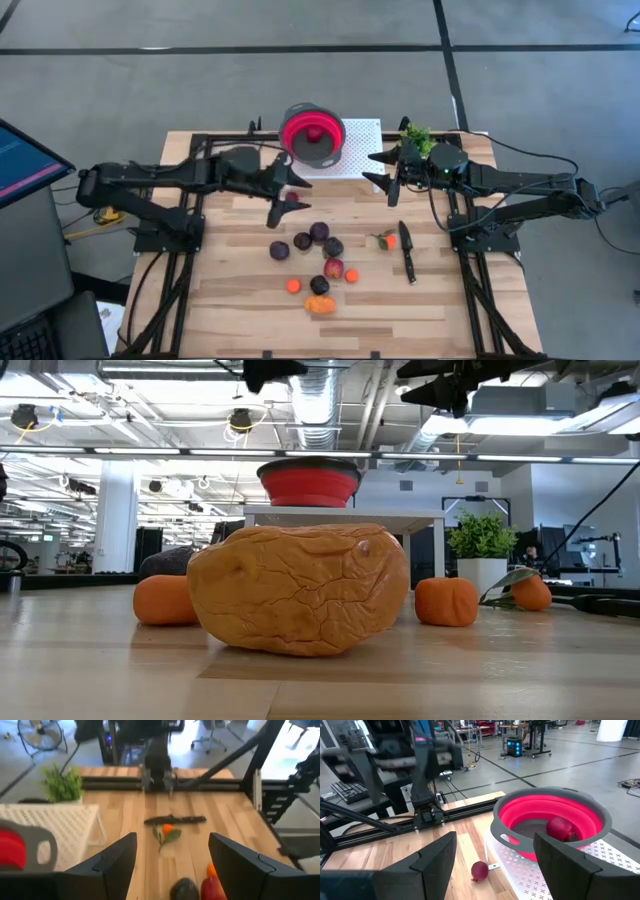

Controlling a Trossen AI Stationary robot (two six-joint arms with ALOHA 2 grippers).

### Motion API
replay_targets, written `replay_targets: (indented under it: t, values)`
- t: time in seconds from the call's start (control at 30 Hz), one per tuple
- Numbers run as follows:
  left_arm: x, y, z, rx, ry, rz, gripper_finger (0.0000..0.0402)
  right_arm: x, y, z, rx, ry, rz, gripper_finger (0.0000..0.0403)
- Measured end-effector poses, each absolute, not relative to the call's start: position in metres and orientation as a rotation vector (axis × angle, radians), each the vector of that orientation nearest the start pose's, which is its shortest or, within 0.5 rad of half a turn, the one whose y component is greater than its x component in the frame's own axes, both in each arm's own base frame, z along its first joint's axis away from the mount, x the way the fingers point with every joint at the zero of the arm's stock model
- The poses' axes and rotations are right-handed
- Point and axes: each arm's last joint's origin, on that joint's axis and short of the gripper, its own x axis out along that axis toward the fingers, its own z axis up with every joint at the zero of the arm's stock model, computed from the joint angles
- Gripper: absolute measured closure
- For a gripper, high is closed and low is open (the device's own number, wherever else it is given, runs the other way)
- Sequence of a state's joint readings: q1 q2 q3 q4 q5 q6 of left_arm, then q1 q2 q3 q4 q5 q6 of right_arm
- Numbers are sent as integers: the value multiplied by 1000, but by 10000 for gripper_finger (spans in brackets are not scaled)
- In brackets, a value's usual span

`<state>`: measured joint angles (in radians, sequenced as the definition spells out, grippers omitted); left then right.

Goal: Pick & Place Fruit
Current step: Put the left tangerine into the strainer bowl on the shelf

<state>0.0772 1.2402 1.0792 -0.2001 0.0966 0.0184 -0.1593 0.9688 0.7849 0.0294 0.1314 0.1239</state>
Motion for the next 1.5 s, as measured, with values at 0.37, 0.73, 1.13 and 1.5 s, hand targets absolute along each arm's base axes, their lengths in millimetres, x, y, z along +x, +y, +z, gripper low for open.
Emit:
replay_targets:
  t: [0.37,0.73,1.13,1.5]
  values:
    - [273,-2,296,-17,490,-125,161,214,-38,320,125,137,-300,143]
    - [263,-55,265,34,564,-320,161,214,-38,321,125,130,-300,143]
    - [273,-80,209,79,730,-384,161,214,-38,322,125,124,-299,143]
    - [284,-85,182,52,819,-445,161,214,-38,321,125,129,-300,143]
